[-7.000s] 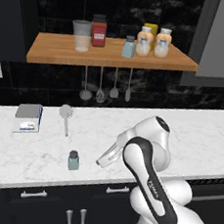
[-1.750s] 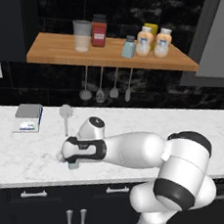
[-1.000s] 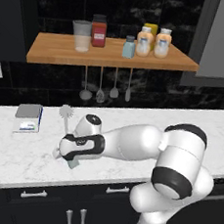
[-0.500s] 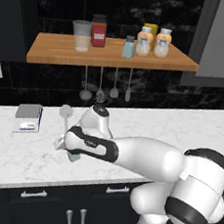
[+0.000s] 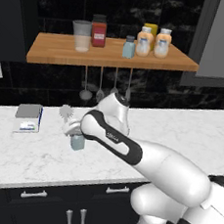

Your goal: Put the shaker and condiment bottle from the counter next to their counterparts in the cabinet.

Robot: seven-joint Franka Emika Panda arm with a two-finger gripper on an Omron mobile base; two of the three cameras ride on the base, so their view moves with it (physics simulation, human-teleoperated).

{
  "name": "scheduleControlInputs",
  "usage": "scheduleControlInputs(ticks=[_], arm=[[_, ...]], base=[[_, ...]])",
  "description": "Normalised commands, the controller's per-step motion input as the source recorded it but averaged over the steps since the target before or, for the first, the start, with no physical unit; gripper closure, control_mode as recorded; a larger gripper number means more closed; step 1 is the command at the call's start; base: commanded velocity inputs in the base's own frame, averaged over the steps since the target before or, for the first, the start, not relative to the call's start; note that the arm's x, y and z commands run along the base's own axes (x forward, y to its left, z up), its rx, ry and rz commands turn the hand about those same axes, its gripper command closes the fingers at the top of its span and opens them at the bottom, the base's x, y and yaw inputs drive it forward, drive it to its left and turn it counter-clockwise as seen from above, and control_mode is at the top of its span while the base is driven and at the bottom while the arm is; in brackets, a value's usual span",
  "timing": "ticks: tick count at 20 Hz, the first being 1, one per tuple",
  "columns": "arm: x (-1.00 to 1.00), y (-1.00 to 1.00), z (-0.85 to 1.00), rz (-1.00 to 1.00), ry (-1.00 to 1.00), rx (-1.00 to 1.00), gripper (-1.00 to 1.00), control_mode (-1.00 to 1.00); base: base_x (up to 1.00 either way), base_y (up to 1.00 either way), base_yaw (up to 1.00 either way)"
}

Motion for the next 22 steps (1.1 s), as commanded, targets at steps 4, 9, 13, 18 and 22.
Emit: scheduleControlInputs(ticks=[4,9,13,18,22], arm=[[0.18,-0.22,0.48,-0.07,0.02,0.00,1.00,-1.00],[0.05,-0.27,1.00,-0.01,0.00,0.08,1.00,-1.00],[0.00,-0.17,1.00,0.00,0.00,0.10,1.00,-1.00],[0.00,-0.11,0.79,0.00,0.00,0.06,1.00,-1.00],[-0.01,0.04,0.11,0.00,0.00,0.00,1.00,-1.00]], base=[[0.00,0.00,0.00],[0.00,0.00,0.00],[0.00,0.00,0.00],[0.00,0.00,0.00],[0.00,0.00,0.00]])
